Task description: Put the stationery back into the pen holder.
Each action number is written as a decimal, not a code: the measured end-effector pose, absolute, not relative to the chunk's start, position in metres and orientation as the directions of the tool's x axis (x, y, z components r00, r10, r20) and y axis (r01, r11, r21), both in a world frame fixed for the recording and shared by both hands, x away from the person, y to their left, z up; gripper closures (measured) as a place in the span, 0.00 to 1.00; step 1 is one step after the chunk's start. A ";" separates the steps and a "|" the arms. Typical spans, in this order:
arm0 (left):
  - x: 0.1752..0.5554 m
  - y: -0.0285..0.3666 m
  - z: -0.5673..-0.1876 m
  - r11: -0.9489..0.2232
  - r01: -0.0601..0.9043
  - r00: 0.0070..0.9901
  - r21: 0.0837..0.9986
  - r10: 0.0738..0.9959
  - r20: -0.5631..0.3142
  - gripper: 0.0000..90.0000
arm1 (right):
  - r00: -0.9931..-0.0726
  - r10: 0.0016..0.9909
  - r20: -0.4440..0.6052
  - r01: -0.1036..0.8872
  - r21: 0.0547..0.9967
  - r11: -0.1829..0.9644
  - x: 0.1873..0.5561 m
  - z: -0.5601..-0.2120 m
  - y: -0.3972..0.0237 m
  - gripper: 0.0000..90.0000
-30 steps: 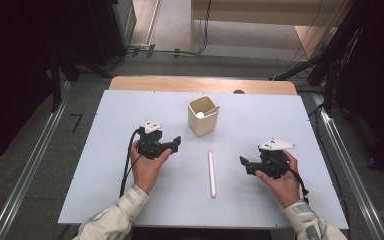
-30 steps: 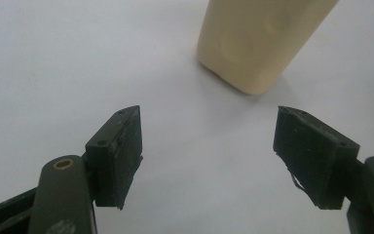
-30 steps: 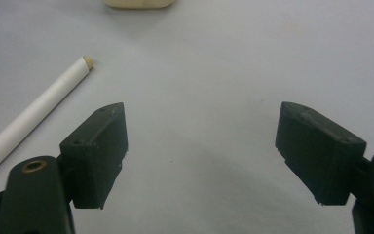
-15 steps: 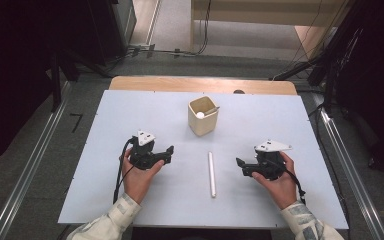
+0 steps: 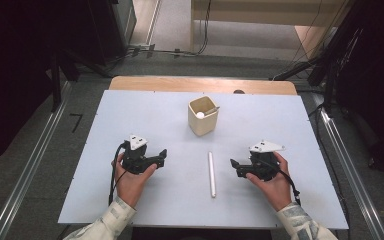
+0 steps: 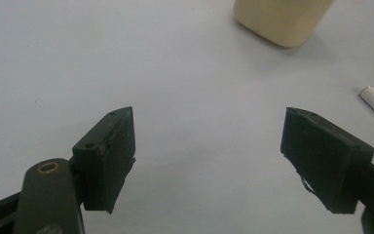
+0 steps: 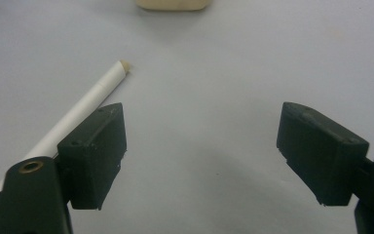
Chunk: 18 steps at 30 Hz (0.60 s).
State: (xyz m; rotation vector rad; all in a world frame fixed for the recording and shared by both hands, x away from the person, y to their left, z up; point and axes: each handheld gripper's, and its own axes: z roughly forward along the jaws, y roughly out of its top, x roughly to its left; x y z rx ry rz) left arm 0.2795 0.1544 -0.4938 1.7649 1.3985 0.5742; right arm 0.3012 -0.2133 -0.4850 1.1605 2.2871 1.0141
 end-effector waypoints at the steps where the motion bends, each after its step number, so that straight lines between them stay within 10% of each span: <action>1: 0.279 0.155 -0.494 -0.074 0.590 0.286 0.804 0.950 -0.123 0.24 | -0.587 0.810 -0.011 0.536 0.745 0.398 0.301 -0.485 -0.212 0.19; 18: 0.276 0.156 -0.494 -0.071 0.593 0.288 0.802 0.949 -0.130 0.24 | -0.612 0.791 -0.005 0.529 0.740 0.414 0.299 -0.487 -0.197 0.19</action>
